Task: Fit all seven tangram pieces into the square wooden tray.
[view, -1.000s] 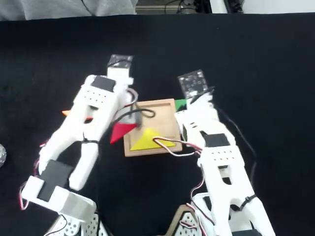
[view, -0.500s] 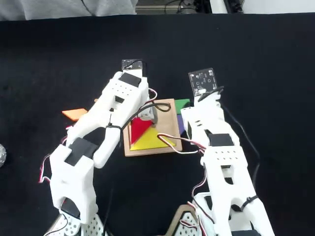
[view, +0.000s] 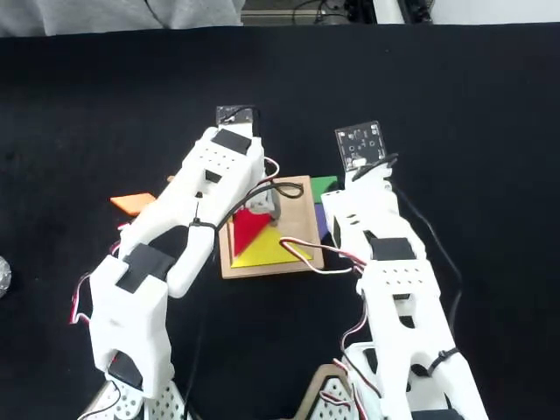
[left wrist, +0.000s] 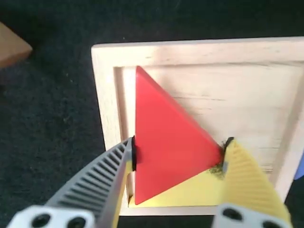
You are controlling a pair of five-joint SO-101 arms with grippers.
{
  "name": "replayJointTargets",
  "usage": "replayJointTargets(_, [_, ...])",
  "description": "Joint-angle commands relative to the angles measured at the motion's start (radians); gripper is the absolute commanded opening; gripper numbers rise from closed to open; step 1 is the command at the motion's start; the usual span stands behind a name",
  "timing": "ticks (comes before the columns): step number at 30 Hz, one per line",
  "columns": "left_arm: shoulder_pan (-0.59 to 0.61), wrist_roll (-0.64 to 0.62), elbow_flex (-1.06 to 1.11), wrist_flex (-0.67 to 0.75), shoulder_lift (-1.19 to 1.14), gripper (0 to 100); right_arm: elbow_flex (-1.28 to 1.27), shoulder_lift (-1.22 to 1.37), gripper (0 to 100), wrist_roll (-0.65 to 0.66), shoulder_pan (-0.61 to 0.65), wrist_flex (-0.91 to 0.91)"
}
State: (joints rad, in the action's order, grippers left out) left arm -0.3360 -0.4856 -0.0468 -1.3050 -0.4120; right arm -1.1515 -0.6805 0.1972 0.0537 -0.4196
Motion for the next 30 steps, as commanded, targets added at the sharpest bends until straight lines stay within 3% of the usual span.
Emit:
replayJointTargets(1, [-0.001, -0.005, -0.007, 0.002, 0.011, 33, 0.035, -0.001, 3.6, -0.002, 0.015, 0.023])
replayJointTargets(9, [0.03, 0.034, -0.018, -0.081, 0.025, 33, 0.035, -0.001, 3.6, -0.002, 0.015, 0.025])
replayJointTargets(13, [0.148, 0.126, -0.027, -0.193, 0.135, 33, 0.008, 0.001, 3.1, -0.002, 0.02, 0.071])
replayJointTargets(16, [0.278, 0.173, 0.048, -0.19, 0.276, 33, -0.01, 0.008, 1.4, 0.009, 0.104, 0.081])
replayJointTargets(20, [0.378, 0.245, 0.3, -0.041, 0.482, 33, 0.025, 0.088, 1.1, 0.106, 0.196, 0.048])
replayJointTargets(25, [0.401, 0.334, 0.71, 0.238, 0.761, 33, 0.147, 0.291, 1.1, 0.117, 0.213, 0.035])
replayJointTargets(30, [0.51, 0.353, 0.987, 0.493, 0.98, 33, 0.282, 0.504, 1.1, 0.118, 0.256, 0.032])
